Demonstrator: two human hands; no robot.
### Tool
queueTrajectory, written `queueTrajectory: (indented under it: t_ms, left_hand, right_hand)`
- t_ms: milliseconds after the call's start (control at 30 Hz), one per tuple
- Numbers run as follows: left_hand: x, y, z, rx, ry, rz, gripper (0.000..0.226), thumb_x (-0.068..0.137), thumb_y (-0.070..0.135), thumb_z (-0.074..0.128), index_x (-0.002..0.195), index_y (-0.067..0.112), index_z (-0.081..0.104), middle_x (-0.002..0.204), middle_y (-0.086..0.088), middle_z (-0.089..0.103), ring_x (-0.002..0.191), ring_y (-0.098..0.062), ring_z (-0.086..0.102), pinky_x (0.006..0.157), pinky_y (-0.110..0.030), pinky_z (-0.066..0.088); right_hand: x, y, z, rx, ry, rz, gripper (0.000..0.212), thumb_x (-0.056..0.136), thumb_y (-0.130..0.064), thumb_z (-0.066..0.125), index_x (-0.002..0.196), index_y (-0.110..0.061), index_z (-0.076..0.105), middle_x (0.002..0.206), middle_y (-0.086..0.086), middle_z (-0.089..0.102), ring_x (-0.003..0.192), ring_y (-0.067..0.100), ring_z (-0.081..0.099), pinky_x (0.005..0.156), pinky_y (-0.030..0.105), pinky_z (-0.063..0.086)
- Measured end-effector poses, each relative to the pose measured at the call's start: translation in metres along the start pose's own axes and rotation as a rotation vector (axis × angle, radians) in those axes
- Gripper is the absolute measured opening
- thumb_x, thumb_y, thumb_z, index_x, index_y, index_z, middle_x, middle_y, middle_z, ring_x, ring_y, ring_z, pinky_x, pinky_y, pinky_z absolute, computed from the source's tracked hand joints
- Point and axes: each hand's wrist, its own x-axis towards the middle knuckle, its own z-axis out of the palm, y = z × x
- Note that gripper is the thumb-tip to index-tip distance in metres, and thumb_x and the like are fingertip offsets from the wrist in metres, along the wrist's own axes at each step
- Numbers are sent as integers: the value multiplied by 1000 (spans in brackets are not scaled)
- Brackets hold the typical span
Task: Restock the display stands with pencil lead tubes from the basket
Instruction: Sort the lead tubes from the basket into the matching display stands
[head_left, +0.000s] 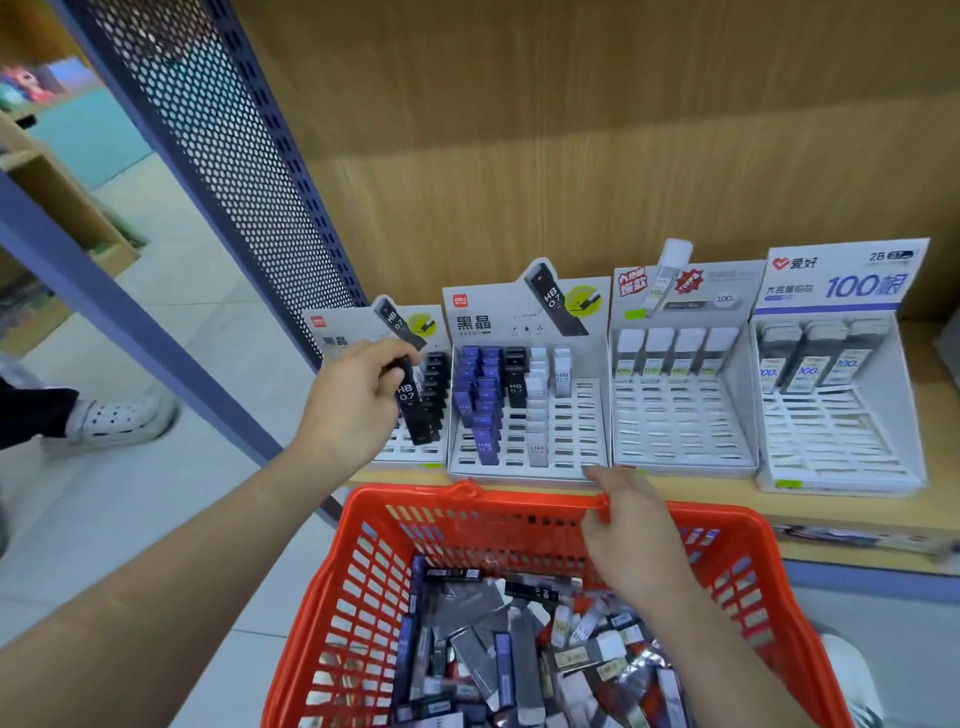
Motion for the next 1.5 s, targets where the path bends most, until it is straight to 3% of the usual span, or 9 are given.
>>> queueTrajectory:
  t_ms: [233, 500, 633, 767, 933, 1100, 1267, 1367, 1500]
  left_hand:
    - [17, 31, 19, -354, 0, 24, 22, 99, 8, 42, 105, 23, 57, 73, 12, 48, 70, -16, 51, 78, -47, 54]
    - [31, 107, 70, -387, -145, 116, 9, 92, 11, 59, 95, 18, 63, 74, -1, 63, 76, -27, 66, 77, -43, 54]
    - [37, 132, 92, -400, -125, 87, 23, 87, 9, 66, 87, 32, 60, 77, 14, 62, 73, -8, 63, 80, -28, 52]
    - [47, 129, 90, -378, -66, 117, 21, 89, 9, 63, 93, 29, 64, 79, 23, 62, 73, 9, 55, 69, -1, 38]
    - [52, 92, 68, -291, 23, 120, 23, 91, 8, 60, 101, 28, 68, 89, 13, 68, 86, -12, 63, 83, -28, 48]
    - [47, 55, 55, -274, 54, 36, 34, 90, 3, 59, 88, 36, 62, 82, 13, 66, 81, -16, 63, 82, -35, 51]
    - [41, 40, 62, -182, -6, 28, 19, 88, 4, 63, 97, 19, 69, 86, 6, 67, 85, -20, 63, 86, -36, 51]
    - [41, 39, 69, -113, -74, 73, 17, 88, 8, 65, 102, 14, 72, 97, 1, 71, 96, -20, 65, 93, -30, 48]
    - [40, 36, 75, 6, -143, 107, 21, 89, 15, 66, 108, 15, 72, 107, -2, 72, 101, -17, 64, 86, -12, 36]
  right_hand:
    - [21, -8, -21, -138, -3, -105, 47, 94, -10, 51, 140, -18, 52, 137, 4, 51, 123, 21, 51, 101, 27, 41]
    - [59, 48, -140, -762, -268, -174, 36, 93, -11, 45, 128, -15, 50, 120, 7, 50, 110, 30, 57, 85, 38, 49]
    - [63, 84, -170, -683, -231, -82, 35, 96, -21, 49, 131, -19, 50, 131, 4, 52, 118, 22, 54, 91, 31, 43]
    - [66, 84, -155, -577, -141, -206, 31, 97, -26, 50, 127, -21, 53, 123, 3, 56, 108, 21, 58, 87, 31, 45]
    - [63, 46, -116, -447, -189, -375, 43, 99, -23, 46, 142, -24, 41, 132, 1, 48, 120, 22, 51, 96, 33, 43]
    - [56, 17, -90, -376, -273, -478, 63, 95, -12, 46, 152, -27, 21, 148, -2, 28, 117, 22, 49, 90, 35, 46]
    - [50, -12, -73, -362, -403, -530, 85, 96, -8, 43, 150, -48, -9, 164, -8, -3, 135, 25, 40, 88, 32, 43]
    - [51, -22, -64, -450, -428, -543, 85, 95, -6, 44, 153, -44, -5, 165, -6, -10, 148, 25, 20, 105, 38, 39]
    - [56, -25, -62, -491, -417, -544, 84, 93, -4, 45, 154, -38, -2, 166, -6, -8, 148, 24, 19, 112, 37, 34]
